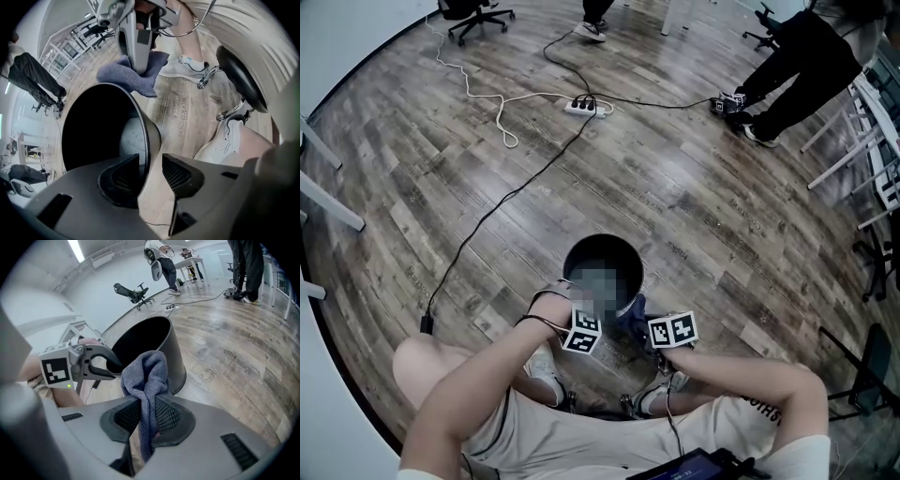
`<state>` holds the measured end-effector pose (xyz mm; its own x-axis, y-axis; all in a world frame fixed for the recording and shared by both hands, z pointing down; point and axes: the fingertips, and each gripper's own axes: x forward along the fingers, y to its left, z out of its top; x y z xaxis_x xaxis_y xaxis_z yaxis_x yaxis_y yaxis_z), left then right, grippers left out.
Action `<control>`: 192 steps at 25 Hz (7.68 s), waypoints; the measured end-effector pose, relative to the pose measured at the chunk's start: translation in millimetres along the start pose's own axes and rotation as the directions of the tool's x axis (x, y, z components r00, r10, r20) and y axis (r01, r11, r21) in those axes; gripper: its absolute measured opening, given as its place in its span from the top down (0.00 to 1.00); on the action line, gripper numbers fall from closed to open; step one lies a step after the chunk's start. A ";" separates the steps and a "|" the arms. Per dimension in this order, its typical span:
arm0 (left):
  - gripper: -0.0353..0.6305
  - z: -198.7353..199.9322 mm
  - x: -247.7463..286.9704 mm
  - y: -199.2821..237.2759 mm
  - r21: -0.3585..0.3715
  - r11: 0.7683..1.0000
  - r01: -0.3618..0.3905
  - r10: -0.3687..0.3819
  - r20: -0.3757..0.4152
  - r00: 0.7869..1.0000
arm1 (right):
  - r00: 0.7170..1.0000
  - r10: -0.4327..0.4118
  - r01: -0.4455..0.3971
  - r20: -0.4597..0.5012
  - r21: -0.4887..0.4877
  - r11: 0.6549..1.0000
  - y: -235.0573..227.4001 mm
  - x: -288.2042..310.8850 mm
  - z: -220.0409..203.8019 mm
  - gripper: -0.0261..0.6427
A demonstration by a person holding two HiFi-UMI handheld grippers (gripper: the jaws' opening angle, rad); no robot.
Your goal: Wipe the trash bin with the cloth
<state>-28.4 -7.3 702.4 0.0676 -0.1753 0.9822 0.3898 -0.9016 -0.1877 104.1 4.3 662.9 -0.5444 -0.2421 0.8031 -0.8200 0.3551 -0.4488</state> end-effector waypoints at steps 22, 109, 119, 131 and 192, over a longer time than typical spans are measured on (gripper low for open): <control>0.88 40.3 -10.5 2.0 -0.091 0.995 0.039 -0.028 0.125 0.992 | 0.996 -0.090 0.088 -0.023 -0.076 0.993 -76.5 112.6 -5.3 0.86; 0.82 9.5 1.8 1.2 -0.050 0.998 0.030 -0.028 0.037 0.999 | 0.999 0.044 -0.044 -0.001 0.011 0.999 11.7 23.4 17.6 0.86; 0.87 27.1 -1.6 -2.2 -0.061 0.997 0.046 -0.042 0.075 0.996 | 0.995 -0.102 0.102 0.016 0.004 0.995 -52.7 98.3 -8.0 0.86; 0.88 41.3 -8.3 10.9 -0.128 0.991 0.033 -0.015 0.140 0.990 | 0.995 -0.101 0.099 0.003 0.199 0.975 -113.1 179.1 -34.7 0.86; 0.77 -39.4 -268.1 132.5 -0.859 0.394 0.327 0.665 0.512 0.544 | 0.826 0.184 -0.076 0.533 -0.217 0.973 79.2 -190.5 166.1 0.87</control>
<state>-31.0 -95.3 413.9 0.7663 -0.4923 0.4129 -0.6132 -0.7522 0.2412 113.5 -71.4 409.3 -0.6942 -0.6161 0.3721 -0.7183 0.5603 -0.4125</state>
